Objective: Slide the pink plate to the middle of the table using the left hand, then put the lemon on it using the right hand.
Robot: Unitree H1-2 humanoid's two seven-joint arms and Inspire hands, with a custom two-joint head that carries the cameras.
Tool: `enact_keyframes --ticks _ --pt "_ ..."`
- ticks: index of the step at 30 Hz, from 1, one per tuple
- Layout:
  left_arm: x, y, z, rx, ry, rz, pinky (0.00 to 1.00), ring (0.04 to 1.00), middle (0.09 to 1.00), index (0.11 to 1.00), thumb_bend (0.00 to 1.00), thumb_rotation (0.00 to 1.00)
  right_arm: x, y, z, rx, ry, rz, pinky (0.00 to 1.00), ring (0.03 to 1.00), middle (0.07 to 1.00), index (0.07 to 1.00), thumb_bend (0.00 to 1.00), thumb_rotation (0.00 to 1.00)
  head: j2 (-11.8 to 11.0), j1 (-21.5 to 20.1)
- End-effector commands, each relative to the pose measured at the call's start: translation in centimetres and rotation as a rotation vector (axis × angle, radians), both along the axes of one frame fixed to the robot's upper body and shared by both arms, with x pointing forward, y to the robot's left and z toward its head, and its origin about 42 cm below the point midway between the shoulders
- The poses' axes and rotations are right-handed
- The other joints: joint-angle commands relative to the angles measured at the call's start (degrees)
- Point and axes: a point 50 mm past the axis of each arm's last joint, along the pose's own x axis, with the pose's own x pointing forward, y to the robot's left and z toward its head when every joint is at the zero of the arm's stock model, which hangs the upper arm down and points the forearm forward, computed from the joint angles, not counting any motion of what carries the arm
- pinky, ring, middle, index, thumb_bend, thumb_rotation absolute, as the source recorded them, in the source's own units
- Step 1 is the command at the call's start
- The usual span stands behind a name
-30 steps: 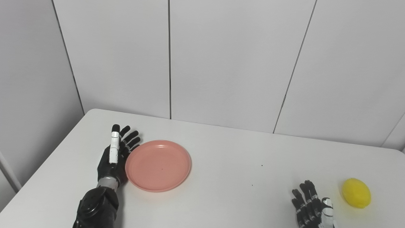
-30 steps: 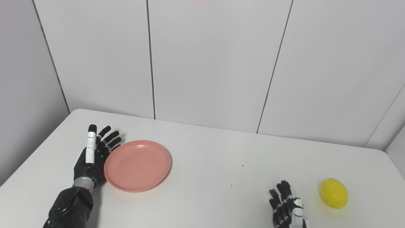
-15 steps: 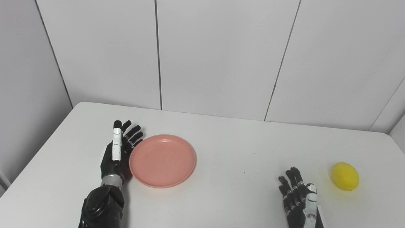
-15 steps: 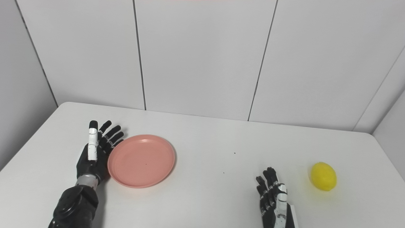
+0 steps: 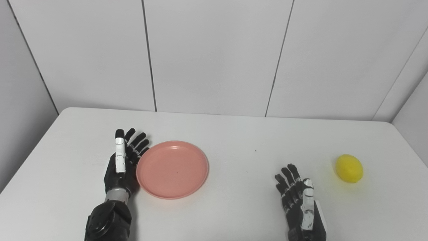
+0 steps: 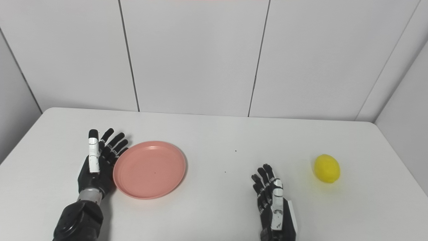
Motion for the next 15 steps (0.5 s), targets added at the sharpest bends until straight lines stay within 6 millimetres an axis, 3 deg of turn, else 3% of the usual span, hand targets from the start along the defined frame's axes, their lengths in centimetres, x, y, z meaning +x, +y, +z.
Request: enact_keyframes --ticks 1,15 --pt "0.0 -0.7 0.6 0.009 -0.016 -0.005 0.88 0.844 0.826 0.883 0.86 0.85 -0.2 0.6 -0.3 0.010 0.041 0.010 0.97 0.914 0.936 0.932 0.76 0.99 0.1 -0.4" --pt "-0.7 -3.2 1.2 -0.004 -0.047 -0.057 0.94 0.890 0.856 0.896 0.84 0.87 -0.2 1.2 0.1 0.002 0.041 0.011 0.98 0.924 0.947 0.934 0.78 0.99 0.8 -1.4"
